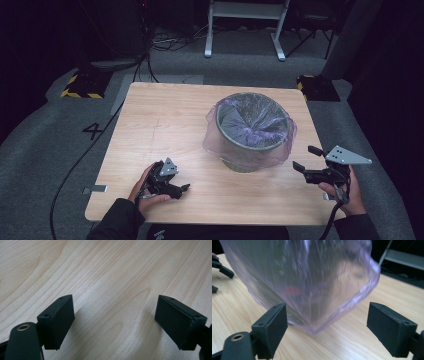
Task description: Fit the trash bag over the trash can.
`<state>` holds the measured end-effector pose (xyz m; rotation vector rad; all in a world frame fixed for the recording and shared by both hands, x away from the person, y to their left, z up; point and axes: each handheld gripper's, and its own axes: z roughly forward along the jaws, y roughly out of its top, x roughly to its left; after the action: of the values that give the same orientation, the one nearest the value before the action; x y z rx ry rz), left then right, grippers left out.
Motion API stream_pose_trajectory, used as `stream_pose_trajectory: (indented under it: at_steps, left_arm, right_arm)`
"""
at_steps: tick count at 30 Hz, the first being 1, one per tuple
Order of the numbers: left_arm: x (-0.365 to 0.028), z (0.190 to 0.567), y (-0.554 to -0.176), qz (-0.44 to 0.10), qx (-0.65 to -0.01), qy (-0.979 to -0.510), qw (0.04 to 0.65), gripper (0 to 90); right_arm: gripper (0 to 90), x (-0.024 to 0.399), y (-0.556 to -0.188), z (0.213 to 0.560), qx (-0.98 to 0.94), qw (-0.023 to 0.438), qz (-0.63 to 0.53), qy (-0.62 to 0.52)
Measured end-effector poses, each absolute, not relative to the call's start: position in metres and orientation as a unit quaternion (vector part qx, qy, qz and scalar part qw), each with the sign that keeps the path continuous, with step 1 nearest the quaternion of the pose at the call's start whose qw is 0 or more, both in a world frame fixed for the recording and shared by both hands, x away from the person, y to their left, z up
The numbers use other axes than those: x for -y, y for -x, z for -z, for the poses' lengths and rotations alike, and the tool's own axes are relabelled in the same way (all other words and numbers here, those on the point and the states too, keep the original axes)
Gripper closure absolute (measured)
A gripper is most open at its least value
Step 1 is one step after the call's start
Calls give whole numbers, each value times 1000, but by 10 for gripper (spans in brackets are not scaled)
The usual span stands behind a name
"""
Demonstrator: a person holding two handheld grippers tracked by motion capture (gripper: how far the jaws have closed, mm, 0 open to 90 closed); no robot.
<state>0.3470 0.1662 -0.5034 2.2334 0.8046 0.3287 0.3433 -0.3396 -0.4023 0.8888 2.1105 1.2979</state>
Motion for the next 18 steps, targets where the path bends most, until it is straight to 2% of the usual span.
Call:
stream_pose_trajectory:
  at_steps: [8,18]
  left_arm:
    - [-166,504,-347,-128,-312,-868,364,152]
    - [-166,504,-347,-128,-312,-868,364,152]
  right_arm:
    - [164,334,-346,377,-768,261,-496,-311]
    - [164,322,-357,366,-772,266,-494,-299]
